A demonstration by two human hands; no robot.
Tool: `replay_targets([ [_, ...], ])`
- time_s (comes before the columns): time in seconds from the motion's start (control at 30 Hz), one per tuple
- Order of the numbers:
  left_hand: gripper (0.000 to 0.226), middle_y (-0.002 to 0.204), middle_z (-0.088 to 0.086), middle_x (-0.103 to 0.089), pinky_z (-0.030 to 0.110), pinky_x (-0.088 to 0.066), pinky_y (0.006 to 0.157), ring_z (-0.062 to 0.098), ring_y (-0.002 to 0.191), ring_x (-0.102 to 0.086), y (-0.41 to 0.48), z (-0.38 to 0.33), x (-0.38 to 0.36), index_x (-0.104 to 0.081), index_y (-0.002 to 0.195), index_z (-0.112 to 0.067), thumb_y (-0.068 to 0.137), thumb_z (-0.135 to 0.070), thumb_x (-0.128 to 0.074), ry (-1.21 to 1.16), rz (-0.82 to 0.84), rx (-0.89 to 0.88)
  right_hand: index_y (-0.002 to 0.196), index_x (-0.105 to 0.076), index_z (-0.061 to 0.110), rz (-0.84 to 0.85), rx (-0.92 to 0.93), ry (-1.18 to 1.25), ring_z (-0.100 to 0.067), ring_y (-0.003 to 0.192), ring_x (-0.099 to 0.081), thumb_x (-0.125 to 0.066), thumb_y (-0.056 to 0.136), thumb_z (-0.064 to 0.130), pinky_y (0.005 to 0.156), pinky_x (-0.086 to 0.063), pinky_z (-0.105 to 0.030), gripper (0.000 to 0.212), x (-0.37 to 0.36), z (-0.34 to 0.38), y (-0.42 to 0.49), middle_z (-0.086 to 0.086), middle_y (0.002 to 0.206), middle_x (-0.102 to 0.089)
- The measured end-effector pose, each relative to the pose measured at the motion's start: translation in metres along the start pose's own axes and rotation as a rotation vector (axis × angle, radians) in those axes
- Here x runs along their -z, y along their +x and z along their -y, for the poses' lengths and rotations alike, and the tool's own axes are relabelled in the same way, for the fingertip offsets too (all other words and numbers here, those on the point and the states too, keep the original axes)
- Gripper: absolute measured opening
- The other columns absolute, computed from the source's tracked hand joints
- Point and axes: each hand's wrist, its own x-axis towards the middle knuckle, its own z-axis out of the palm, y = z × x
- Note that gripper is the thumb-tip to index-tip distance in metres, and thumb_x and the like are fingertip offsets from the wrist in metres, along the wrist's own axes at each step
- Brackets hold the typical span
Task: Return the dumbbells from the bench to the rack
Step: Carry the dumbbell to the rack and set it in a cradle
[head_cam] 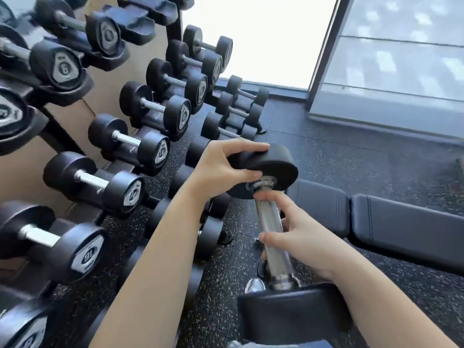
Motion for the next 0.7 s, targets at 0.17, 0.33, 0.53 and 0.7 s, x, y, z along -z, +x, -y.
replay_targets([
  [0.17, 0.046, 0.100, 0.001, -0.068, 0.030, -0.050, 0.089, 0.012, 0.097, -0.064, 0.070, 0.023, 0.018, -0.064, 0.107, -0.015, 0.064, -0.005, -0.075, 0.001, -0.010, 0.004, 0.107, -0.045, 0.052, -0.007, 0.011, -0.006, -0.026, 0.061, -0.041, -0.059, 0.079, 0.005, 0.060, -0.045, -0.042, 0.056, 0.035, 0.011, 0.068, -0.003, 0.081, -0.056],
  [0.33, 0.046, 0.100, 0.002, -0.067, 0.032, -0.050, 0.089, 0.015, 0.098, -0.063, 0.127, 0.048, 0.033, -0.064, 0.108, -0.012, 0.064, -0.002, -0.074, -0.055, -0.010, 0.017, 0.107, -0.046, 0.052, -0.013, -0.011, -0.002, -0.024, 0.061, -0.043, -0.059, 0.080, 0.004, 0.061, -0.045, -0.038, 0.057, 0.063, 0.024, 0.125, 0.004, 0.085, -0.054],
  [0.53, 0.044, 0.099, -0.001, -0.068, 0.036, -0.050, 0.091, 0.016, 0.098, -0.064, 0.201, 0.082, 0.051, -0.066, 0.104, -0.018, 0.063, -0.005, -0.075, -0.067, 0.017, 0.043, 0.105, -0.048, 0.052, -0.028, -0.078, 0.027, -0.026, 0.062, -0.044, -0.058, 0.079, 0.003, 0.060, -0.049, -0.051, 0.057, 0.092, 0.041, 0.193, 0.001, 0.080, -0.053],
  [0.7, 0.045, 0.099, 0.005, -0.068, 0.042, -0.051, 0.090, 0.021, 0.098, -0.064, 0.277, 0.106, 0.076, -0.067, 0.106, -0.015, 0.063, -0.003, -0.074, -0.098, 0.041, 0.035, 0.109, -0.047, 0.048, -0.100, -0.056, 0.026, -0.023, 0.059, -0.040, -0.057, 0.080, 0.000, 0.057, -0.042, -0.038, 0.057, 0.118, 0.062, 0.265, 0.005, 0.070, -0.049],
])
